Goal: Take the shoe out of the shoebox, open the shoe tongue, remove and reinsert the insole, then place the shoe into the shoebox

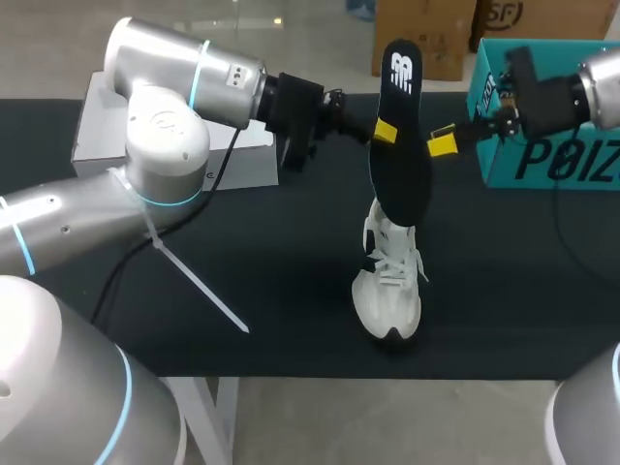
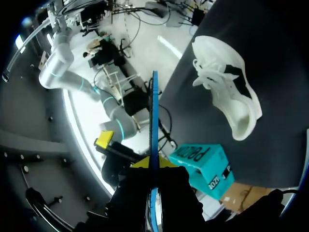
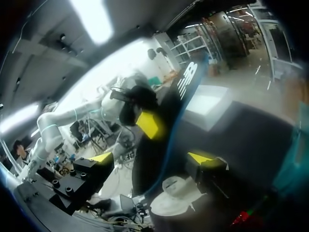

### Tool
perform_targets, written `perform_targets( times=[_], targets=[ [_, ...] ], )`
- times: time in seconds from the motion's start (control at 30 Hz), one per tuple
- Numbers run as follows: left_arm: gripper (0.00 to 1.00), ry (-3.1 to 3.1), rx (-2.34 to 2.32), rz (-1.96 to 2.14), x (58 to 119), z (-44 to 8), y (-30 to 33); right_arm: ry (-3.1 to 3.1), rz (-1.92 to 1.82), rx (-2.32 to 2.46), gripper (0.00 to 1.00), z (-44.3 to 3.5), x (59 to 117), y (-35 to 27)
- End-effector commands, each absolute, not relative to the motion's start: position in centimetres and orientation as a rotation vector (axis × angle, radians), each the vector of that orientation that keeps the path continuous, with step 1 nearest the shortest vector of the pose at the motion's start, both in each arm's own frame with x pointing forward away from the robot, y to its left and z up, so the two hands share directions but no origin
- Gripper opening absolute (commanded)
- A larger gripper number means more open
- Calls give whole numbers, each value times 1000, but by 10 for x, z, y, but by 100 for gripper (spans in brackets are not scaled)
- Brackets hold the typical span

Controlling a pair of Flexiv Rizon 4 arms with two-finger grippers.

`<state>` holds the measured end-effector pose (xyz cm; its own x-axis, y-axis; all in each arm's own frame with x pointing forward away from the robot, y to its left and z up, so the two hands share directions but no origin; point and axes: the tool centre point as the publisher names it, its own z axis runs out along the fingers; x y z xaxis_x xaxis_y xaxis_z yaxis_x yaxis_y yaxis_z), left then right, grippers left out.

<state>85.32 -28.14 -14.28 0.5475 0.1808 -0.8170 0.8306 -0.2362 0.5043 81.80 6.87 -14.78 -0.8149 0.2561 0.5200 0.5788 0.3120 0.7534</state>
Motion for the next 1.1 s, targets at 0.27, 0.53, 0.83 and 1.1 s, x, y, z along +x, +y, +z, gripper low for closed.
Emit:
perform_targets(
  times=[0.27,0.53,0.83,1.1],
  targets=[
    [0,847,1730,-769,854,-143,-283,-2268,-1461,-711,100,-154,832,81],
    [0,847,1730,-769,854,-143,-283,-2249,-1457,-708,100,-160,830,88],
    [0,847,1730,-769,854,-143,-283,-2230,-1458,-698,55,-162,828,96],
    [0,847,1730,-769,854,-143,-283,-2219,-1456,-690,28,-163,830,104]
  ],
)
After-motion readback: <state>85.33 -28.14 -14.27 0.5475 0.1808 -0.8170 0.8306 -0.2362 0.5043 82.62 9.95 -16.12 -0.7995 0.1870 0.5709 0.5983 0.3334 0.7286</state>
